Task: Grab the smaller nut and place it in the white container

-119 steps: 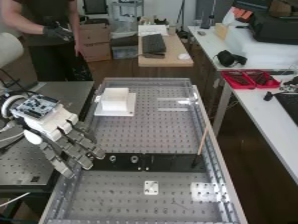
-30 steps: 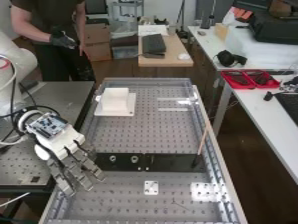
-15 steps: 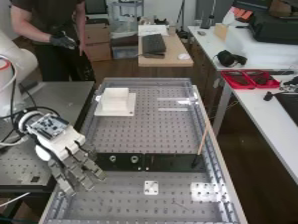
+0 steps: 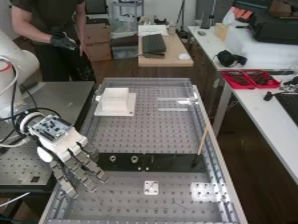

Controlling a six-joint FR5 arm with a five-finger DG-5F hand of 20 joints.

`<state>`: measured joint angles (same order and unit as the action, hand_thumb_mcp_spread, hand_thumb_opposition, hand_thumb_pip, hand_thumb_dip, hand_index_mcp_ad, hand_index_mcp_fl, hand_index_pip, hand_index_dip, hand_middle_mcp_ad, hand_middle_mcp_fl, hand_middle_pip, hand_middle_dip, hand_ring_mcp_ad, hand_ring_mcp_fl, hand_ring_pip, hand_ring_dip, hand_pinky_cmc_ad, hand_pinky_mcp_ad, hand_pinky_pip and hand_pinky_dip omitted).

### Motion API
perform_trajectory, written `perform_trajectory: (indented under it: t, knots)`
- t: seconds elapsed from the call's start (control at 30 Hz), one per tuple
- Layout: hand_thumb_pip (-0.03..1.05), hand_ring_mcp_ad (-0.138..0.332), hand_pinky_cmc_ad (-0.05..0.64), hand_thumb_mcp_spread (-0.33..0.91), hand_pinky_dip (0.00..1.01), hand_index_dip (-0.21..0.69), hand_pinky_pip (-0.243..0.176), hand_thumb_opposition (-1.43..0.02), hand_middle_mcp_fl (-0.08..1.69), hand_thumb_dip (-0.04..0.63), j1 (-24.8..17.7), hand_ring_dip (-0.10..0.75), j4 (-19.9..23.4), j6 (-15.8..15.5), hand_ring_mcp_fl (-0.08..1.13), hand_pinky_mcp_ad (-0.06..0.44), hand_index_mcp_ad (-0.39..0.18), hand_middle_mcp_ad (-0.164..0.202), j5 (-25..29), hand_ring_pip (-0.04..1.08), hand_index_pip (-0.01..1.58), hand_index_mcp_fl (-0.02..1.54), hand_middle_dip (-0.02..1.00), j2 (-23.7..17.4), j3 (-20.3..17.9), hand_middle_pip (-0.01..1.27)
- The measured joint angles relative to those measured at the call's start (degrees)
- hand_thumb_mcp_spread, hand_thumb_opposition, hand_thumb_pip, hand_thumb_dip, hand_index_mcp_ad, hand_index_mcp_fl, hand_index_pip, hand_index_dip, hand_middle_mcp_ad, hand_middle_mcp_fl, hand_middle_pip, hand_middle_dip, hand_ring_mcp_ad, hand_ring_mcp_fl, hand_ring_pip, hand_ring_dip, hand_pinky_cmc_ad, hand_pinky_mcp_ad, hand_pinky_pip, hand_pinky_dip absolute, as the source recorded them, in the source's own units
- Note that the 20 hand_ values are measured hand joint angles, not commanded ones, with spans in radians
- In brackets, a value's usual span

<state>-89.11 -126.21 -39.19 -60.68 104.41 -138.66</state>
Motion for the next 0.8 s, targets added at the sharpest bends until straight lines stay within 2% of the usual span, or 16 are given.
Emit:
perform_trajectory:
  t: [0.17, 0.8]
  knots:
    - [0.65, 0.147, 0.4, 0.4, 0.4, 0.175, -0.091, -0.82, 0.12, 0.253, -0.14, 0.11, -0.02, 0.1, 0.0, 0.311, -0.12, 0.068, 0.11, 0.09, 1.55, 0.18, 0.23, -0.04, -0.04, 0.13]
    - [0.65, 0.143, 0.4, 0.4, 0.4, 0.175, -0.091, -0.82, 0.12, 0.253, 0.17, 0.11, 0.17, 0.14, 0.0, 0.311, -0.12, 0.07, 0.06, 0.09, 1.55, 0.18, 0.23, 0.22, -0.1, 0.13]
